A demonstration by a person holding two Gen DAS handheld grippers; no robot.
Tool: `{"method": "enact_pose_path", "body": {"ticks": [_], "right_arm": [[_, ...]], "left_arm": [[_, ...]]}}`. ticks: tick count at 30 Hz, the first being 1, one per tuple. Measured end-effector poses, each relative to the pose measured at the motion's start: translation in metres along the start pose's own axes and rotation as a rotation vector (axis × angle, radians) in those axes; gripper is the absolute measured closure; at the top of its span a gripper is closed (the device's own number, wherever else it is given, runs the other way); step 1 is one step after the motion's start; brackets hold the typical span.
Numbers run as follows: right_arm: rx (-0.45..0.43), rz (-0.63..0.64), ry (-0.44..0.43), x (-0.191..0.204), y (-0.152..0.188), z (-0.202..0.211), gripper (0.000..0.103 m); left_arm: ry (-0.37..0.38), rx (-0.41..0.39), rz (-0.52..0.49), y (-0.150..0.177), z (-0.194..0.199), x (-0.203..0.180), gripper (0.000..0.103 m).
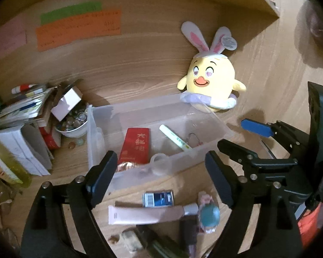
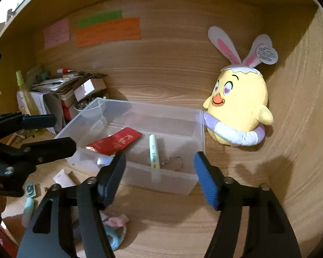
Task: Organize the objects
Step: 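Lower the white tape roll and pink keychain into the box and release both, then grasp the light blue cylinder with the left tool while the right tool grasps the teal tape roll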
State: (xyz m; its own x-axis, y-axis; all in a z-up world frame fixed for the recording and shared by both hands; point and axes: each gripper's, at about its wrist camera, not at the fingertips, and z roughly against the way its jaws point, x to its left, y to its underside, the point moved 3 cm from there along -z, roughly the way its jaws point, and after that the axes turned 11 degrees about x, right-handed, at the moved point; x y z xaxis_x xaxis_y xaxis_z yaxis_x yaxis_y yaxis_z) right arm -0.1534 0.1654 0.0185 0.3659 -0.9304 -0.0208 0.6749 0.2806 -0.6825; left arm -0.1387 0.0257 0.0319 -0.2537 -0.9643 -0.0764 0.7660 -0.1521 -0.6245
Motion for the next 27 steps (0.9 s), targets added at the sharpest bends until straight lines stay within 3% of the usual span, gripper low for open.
{"method": "enact_pose_path", "body": {"ticks": [13, 27], "right_arm": [[0.015, -0.005, -0.047, 0.021, 0.043, 0.018, 0.036], [0.068, 0.017, -0.100, 0.050, 0.074, 0.012, 0.036]], "left_arm": [[-0.035, -0.026, 0.039, 0.058, 0.032, 0.021, 0.014], [-0.085, 0.067, 0.143, 0.127, 0.031, 0.062, 0.014]]}}
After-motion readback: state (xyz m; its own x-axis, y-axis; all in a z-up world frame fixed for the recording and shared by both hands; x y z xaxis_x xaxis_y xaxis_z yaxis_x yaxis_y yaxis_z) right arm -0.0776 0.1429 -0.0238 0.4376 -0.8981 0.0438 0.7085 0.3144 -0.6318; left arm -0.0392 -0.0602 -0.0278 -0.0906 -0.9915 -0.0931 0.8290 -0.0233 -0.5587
